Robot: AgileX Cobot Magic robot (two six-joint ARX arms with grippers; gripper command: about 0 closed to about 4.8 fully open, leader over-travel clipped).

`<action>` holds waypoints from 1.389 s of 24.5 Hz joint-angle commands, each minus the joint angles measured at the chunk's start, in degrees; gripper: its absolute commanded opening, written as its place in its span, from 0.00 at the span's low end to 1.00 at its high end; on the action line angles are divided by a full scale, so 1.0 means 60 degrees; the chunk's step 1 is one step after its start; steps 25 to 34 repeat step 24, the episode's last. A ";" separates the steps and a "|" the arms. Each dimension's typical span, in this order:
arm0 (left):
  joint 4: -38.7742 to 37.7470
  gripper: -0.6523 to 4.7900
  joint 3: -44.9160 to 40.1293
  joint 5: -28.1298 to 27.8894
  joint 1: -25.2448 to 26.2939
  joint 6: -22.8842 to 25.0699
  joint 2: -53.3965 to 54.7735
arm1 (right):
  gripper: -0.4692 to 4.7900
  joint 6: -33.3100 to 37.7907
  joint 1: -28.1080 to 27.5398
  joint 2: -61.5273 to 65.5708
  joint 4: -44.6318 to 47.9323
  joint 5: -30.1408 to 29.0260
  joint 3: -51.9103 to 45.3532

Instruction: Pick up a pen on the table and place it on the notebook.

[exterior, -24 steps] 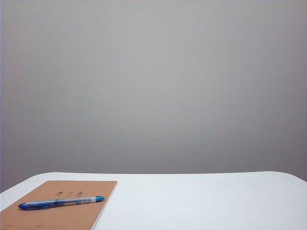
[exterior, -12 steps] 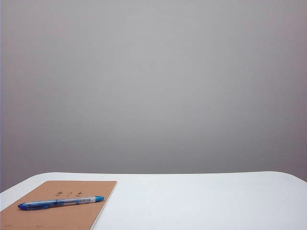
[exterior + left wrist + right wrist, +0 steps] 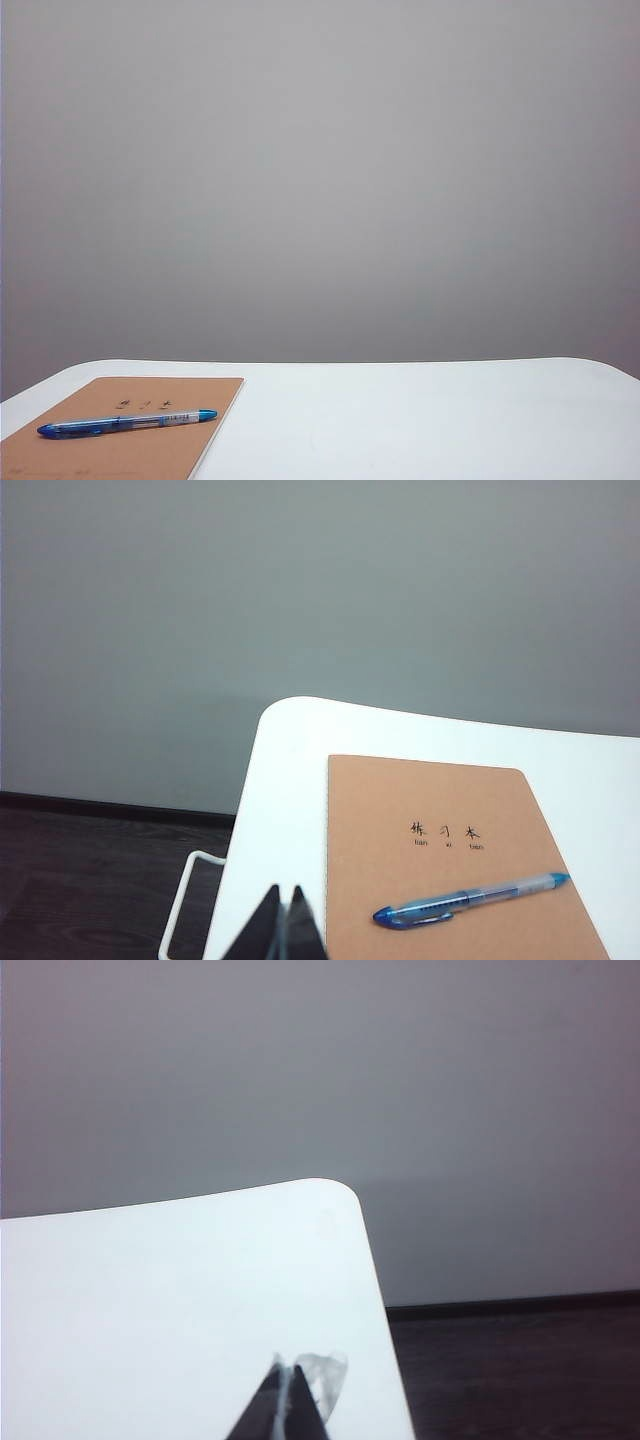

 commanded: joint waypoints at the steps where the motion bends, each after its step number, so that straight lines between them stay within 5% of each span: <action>1: -0.0131 0.11 0.0025 0.0160 0.0004 0.0291 0.0004 | 0.08 0.0353 0.0004 0.0007 -0.0084 0.0022 -0.0058; 34: -0.0131 0.11 0.0025 0.0153 0.0004 0.0189 0.0004 | 0.08 0.0718 0.0018 0.0018 -0.0091 -0.0412 -0.0058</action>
